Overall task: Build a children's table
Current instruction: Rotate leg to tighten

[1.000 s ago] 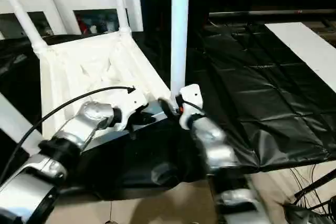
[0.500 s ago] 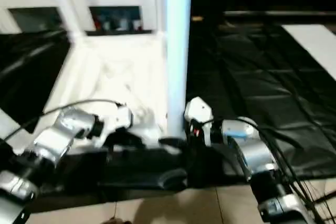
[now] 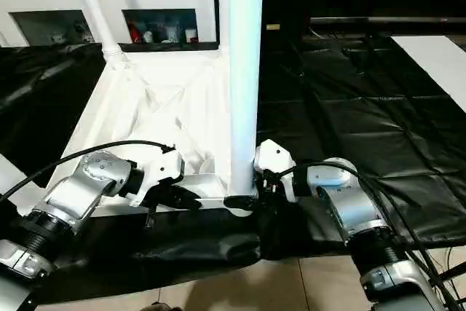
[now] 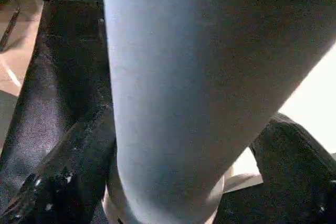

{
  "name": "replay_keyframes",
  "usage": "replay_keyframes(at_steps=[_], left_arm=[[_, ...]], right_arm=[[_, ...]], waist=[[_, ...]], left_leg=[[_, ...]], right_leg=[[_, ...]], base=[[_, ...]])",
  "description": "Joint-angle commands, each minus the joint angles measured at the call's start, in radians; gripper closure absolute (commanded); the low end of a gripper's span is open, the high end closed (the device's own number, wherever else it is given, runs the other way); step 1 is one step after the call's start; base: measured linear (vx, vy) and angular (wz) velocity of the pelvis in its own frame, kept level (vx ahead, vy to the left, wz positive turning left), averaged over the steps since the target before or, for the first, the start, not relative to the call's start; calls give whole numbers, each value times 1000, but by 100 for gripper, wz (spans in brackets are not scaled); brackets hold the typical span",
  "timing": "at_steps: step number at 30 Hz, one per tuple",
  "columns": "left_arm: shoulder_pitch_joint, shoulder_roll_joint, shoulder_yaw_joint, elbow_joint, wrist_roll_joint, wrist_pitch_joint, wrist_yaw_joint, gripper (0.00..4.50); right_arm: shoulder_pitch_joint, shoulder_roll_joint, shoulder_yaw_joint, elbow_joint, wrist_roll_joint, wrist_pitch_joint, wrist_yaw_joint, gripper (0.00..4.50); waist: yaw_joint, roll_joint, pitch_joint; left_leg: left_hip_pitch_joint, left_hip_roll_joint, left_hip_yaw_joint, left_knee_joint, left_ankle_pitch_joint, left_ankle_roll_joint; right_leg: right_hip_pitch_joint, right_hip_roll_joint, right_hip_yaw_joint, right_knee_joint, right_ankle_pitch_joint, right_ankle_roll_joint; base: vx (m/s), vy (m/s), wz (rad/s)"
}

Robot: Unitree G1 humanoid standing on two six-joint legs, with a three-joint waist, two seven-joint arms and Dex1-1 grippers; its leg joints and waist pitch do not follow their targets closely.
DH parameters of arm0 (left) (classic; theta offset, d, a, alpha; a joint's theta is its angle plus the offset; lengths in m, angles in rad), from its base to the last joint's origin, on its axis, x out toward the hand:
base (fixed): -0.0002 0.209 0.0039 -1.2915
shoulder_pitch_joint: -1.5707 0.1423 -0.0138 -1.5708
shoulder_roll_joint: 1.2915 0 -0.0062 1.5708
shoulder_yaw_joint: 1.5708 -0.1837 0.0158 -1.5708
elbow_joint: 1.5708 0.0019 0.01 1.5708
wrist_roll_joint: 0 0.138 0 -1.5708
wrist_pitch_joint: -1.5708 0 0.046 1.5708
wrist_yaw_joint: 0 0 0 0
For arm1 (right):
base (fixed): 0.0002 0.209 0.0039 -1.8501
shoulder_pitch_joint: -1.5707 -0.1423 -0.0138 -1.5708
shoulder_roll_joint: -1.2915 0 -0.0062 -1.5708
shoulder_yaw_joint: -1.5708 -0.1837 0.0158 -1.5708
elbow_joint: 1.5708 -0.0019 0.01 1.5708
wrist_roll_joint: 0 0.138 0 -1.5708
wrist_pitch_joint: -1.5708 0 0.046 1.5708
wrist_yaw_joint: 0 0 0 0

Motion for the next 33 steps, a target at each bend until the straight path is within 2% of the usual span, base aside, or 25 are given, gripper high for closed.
replay_keyframes(at_steps=[1, 6, 17, 23, 28, 29, 33], left_arm=[[-5, 0, -22, -5, 9, 10, -11, 450], [-4, 0, -23, -5, 9, 15, -10, 450], [1, 6, -25, -10, 10, 18, -9, 450], [2, 4, -19, -5, 11, 20, 10, 450], [-18, -42, 9, 47, 17, 36, 104, 450], [-33, -67, 20, 84, 27, 37, 157, 450], [-56, -98, 29, 125, 35, 44, 212, 450]], right_arm=[[-11, -12, 10, 35, -47, 6, -19, 47], [-17, -3, -1, 48, -30, 23, -13, 90], [-23, -6, 6, 69, -32, 7, -3, 183], [-14, 2, 4, 78, -37, -6, -16, 195], [4, 80, -77, 113, 26, 37, -141, 196], [5, 119, -114, 131, 50, 60, -211, 196], [0, 174, -153, 158, 64, 87, -325, 205]], waist=[[-1, -9, -63], [-2, -9, -63], [-3, -11, -63], [-3, -13, -64], [-8, -14, -61], [-9, -14, -61], [-19, -16, -60]], left_leg=[[21, 40, -21, -70, -283, 37], [20, 40, -22, -71, -290, 35], [21, 40, -22, -70, -295, 34], [20, 40, -21, -69, -286, 37], [21, 37, -22, -71, -304, 28], [22, 36, -23, -71, -311, 22], [21, 35, -27, -74, -329, 8]], right_leg=[[41, -52, 40, -78, -221, -231], [41, -52, 39, -78, -235, -227], [41, -53, 39, -80, -249, -224], [41, -52, 40, -78, -238, -226], [39, -54, 39, -85, -289, -215], [38, -54, 39, -87, -310, -207], [38, -56, 37, -93, -358, -185]], base=[[0, 0, 0], [0, 0, 0], [0, 0, 0], [0, 0, 0], [0, 0, 0], [0, 0, 0], [0, 0, 0]])
